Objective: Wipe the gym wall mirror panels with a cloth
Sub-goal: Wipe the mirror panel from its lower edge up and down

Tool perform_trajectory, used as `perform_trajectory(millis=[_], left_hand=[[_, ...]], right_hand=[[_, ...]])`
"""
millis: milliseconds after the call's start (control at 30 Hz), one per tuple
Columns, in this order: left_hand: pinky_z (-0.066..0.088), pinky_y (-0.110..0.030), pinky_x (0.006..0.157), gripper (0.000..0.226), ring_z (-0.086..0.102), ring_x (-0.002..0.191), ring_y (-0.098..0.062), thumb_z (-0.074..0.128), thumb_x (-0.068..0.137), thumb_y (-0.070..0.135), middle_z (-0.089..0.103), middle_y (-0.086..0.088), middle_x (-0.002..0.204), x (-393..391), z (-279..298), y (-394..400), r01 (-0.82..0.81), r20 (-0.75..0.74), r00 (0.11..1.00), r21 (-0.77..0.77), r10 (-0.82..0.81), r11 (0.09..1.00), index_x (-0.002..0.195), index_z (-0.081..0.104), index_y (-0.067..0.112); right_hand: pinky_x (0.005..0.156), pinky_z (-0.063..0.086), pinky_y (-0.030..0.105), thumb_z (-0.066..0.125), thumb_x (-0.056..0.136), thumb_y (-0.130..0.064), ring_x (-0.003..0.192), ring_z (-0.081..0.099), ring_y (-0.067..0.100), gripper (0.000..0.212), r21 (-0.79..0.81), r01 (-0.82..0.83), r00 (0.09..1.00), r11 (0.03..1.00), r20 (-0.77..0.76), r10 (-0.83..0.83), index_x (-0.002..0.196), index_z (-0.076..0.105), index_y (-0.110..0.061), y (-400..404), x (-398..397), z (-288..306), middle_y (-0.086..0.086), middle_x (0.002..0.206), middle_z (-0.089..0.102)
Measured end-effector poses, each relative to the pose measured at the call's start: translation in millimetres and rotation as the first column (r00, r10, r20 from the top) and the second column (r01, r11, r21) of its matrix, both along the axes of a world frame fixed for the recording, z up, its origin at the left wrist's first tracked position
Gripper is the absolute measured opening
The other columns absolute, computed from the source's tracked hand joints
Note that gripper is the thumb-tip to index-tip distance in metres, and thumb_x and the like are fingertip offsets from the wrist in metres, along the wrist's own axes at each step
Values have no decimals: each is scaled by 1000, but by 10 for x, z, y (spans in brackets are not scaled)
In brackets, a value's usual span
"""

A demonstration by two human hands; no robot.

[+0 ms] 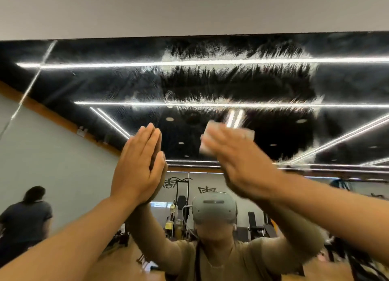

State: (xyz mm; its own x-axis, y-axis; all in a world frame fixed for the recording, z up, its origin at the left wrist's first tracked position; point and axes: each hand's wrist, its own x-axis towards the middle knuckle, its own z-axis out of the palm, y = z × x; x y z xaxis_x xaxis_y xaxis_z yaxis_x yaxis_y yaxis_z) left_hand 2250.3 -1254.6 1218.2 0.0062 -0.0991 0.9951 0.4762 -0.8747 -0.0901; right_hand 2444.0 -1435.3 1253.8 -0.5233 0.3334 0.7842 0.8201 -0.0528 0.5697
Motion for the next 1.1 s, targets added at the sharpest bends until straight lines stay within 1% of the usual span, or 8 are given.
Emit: perform_trajectory(millis=[100, 300, 467, 700, 800, 867, 967, 1100], left_hand=[[5, -28, 123, 62, 14, 151, -10, 26, 98, 45, 25, 3, 162, -20, 0, -22, 15, -12, 1000, 2, -15, 1000, 154, 32, 18], [16, -31, 117, 61, 24, 147, -13, 29, 97, 45, 35, 0, 158, -211, 59, 10, -57, -88, 994, 61, 62, 997, 151, 37, 18], [15, -25, 115, 56, 30, 142, -15, 35, 98, 38, 41, -4, 154, -382, 129, 147, -80, -174, 978, 178, 112, 981, 149, 43, 16], [3, -15, 118, 57, 25, 146, -9, 36, 97, 35, 37, 1, 157, -371, 96, 208, 15, -143, 990, 202, 14, 979, 149, 42, 15], [10, -20, 120, 58, 29, 146, -15, 36, 96, 35, 37, -5, 157, -377, 85, 216, 54, -78, 996, 192, -40, 980, 148, 44, 10], [13, -27, 120, 59, 29, 145, -19, 35, 96, 36, 37, -9, 156, -383, 80, 219, 76, 1, 997, 140, -77, 987, 147, 44, 6], [17, -30, 120, 58, 33, 144, -21, 33, 97, 35, 43, -11, 153, -381, 66, 233, 85, 19, 996, 120, -88, 989, 145, 47, 5], [19, -31, 119, 56, 38, 142, -26, 34, 97, 32, 48, -14, 148, -379, 68, 237, 77, 18, 997, 137, -81, 987, 141, 51, 2]], right_hand=[[123, 2, 34, 35, 100, -25, 152, 7, 15, 54, -198, 78, 984, 977, 174, -44, 154, 30, -26, 94, -25, -603, -4, 163, 22], [124, 4, 30, 33, 102, -26, 152, 10, 10, 51, -292, 275, 874, 916, 473, -111, 153, 32, -30, 7, -55, -227, -8, 163, 21], [123, 12, 38, 28, 102, -34, 150, 18, 14, 49, -156, 149, 975, 976, 188, -119, 151, 34, -30, 285, -417, 543, -6, 161, 27], [103, 22, 36, 41, 101, -6, 132, 41, 33, 35, 143, 26, 961, 989, -277, 15, 133, 55, -8, 806, -993, 1395, 16, 143, 47], [102, 33, 47, 37, 99, -15, 116, 48, 35, 30, 86, -60, 986, 995, -147, 72, 112, 62, -3, 804, -1024, 1016, 18, 124, 56], [117, 25, 41, 29, 99, -31, 136, 39, 28, 48, -14, -24, 997, 1000, -77, 23, 133, 58, -12, 714, -938, 484, 10, 146, 49], [123, 3, 27, 33, 99, -24, 152, 12, 11, 53, -201, 58, 995, 978, 89, -41, 151, 37, -27, 522, -719, -323, -7, 162, 24], [123, 6, 31, 40, 99, -17, 152, 12, 11, 55, -304, 212, 932, 929, 349, -98, 152, 35, -29, 381, -554, -462, -9, 163, 23]])
